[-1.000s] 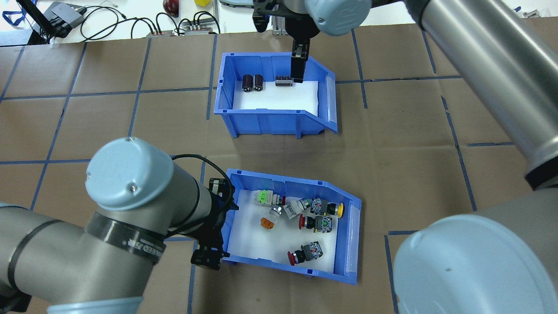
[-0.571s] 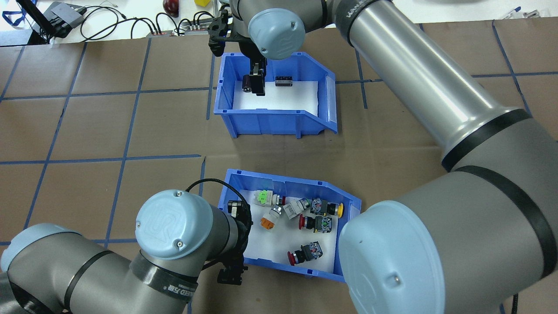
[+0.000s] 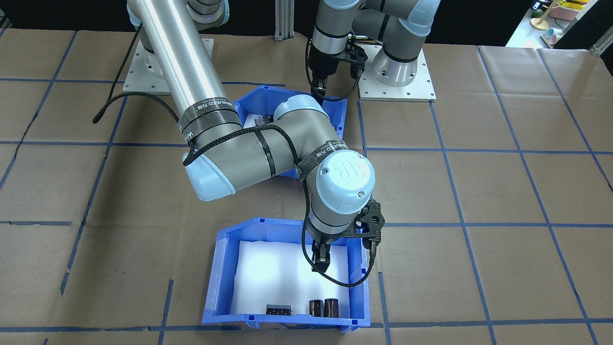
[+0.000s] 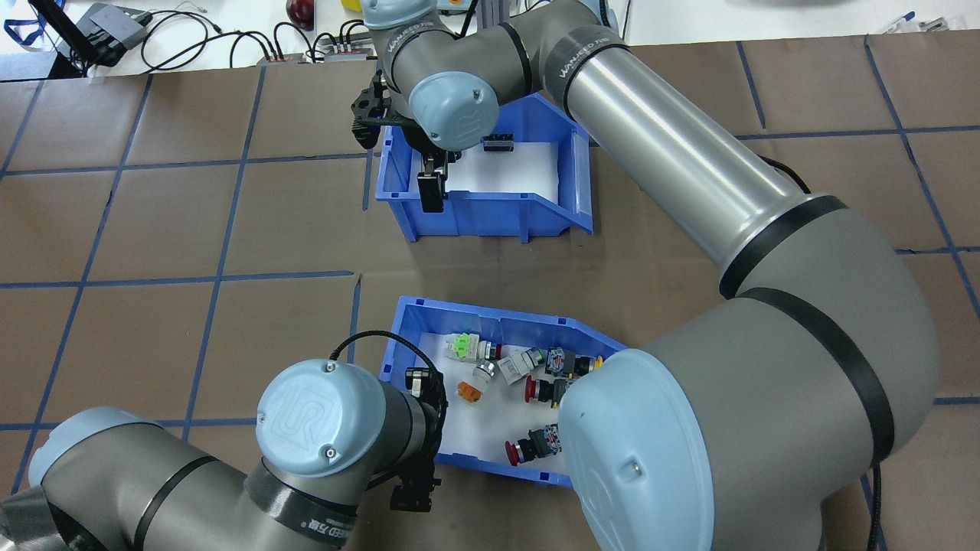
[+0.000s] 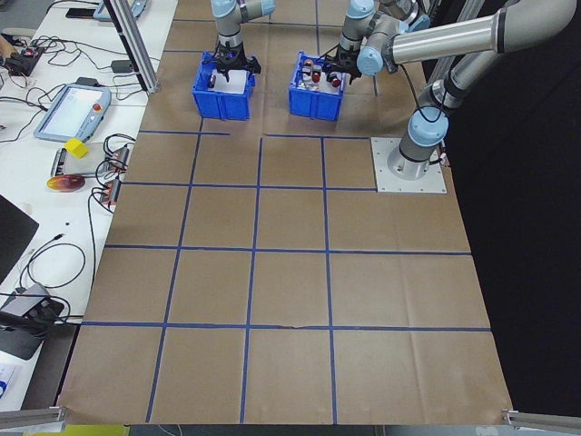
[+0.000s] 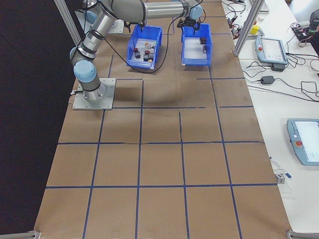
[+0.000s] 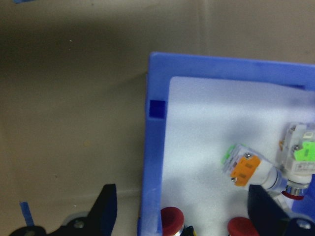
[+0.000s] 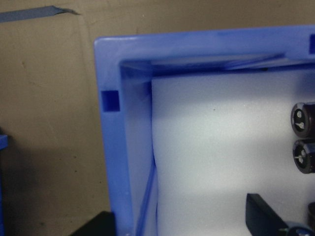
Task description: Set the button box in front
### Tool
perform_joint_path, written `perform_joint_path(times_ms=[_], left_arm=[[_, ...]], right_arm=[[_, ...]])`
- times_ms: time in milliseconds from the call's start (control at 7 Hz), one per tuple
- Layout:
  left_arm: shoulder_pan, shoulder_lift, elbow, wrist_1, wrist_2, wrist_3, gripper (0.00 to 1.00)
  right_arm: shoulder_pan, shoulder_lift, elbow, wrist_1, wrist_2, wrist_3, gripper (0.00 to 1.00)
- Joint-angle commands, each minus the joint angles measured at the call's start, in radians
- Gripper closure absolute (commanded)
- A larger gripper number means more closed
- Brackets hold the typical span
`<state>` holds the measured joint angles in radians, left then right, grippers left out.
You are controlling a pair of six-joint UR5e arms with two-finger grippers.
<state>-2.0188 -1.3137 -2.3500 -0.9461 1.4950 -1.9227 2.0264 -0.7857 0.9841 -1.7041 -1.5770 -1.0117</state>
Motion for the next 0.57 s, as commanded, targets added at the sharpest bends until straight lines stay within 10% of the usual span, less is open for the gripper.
perform_joint_path(times_ms=[0,429], left_arm=[[-0.017,-0.005,0.035,-0.003,-0.013,-0.001,0.06],[-0.032,-0.039,0.071,-0.068,-0.025,-0.004,0.06]], right_arm=[[0.000,-0.001,0.008,0.011,-0.001,0.015,0.00],[-0.009,-0.007,0.011,0.052,-0.003,0.013,0.04]])
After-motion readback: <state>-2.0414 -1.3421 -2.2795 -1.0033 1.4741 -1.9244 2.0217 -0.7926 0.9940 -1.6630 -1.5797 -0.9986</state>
